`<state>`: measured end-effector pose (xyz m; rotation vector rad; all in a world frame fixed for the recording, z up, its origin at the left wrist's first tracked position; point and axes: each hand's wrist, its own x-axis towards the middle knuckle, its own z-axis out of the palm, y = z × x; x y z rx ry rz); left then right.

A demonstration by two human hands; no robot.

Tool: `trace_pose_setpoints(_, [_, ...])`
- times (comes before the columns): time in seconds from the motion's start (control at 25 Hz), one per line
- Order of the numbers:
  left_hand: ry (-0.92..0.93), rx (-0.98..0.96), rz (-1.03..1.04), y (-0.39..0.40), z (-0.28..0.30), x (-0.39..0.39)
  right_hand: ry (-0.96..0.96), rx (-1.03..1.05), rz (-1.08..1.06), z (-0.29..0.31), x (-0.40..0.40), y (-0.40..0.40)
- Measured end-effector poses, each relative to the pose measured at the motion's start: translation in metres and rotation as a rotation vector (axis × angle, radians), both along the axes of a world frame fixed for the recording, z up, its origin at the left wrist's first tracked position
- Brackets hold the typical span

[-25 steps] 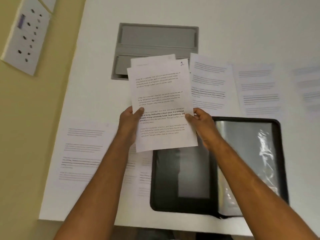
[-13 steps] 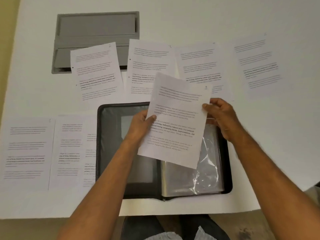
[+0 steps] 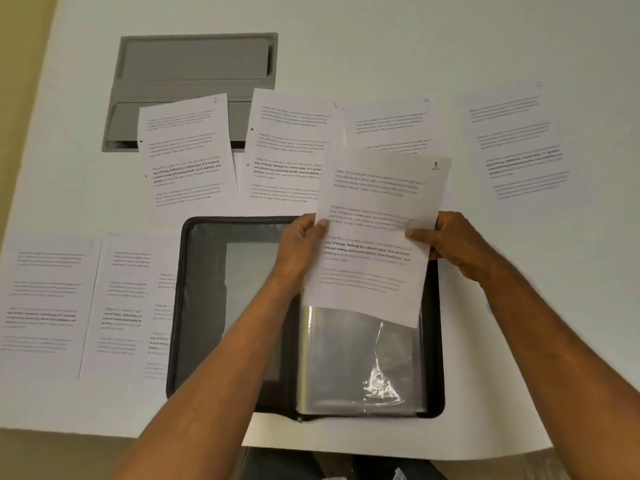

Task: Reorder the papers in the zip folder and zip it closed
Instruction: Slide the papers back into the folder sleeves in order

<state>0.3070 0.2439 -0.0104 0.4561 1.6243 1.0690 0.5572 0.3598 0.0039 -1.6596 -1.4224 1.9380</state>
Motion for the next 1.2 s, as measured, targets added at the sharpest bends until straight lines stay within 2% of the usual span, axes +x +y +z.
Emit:
trace_pose_setpoints(0.12, [0.386,0.029,0.008,0.003,-0.014,-0.002,-0.009,0.069,-0.139,-0.008,0.011,0.017])
trace_pose_setpoints(0.2, [0.649,0.109,-0.158,0.001,-0.023,-0.003,0.005,0.089,-0.297,-0.012,0.021,0.027])
trace_pose_setpoints(0.28, [0.953,0.181,-0.409,-0.003,-0.038,0.000,0.025,0.084,-0.466,-0.019,0.027,0.033])
trace_pose_setpoints(0.36, [1.159,0.090,-0.582,-0.009,-0.047,0.010,0.066,0.067,-0.585,-0.025,0.029,0.036])
trace_pose_setpoints(0.44, [1.187,0.017,-0.627,-0.008,-0.049,0.017,0.104,0.044,-0.644,-0.029,0.027,0.036])
trace_pose_setpoints(0.68, [1.128,0.060,-0.561,0.016,-0.045,0.008,0.165,0.016,-0.680,-0.032,0.016,0.036])
trace_pose_setpoints(0.88, [1.126,0.049,-0.717,0.024,-0.033,0.007,0.209,0.000,-0.693,-0.028,0.008,0.040])
trace_pose_setpoints(1.2, [1.105,0.021,-0.729,0.031,-0.020,0.007,0.256,0.006,-0.724,-0.027,0.000,0.051])
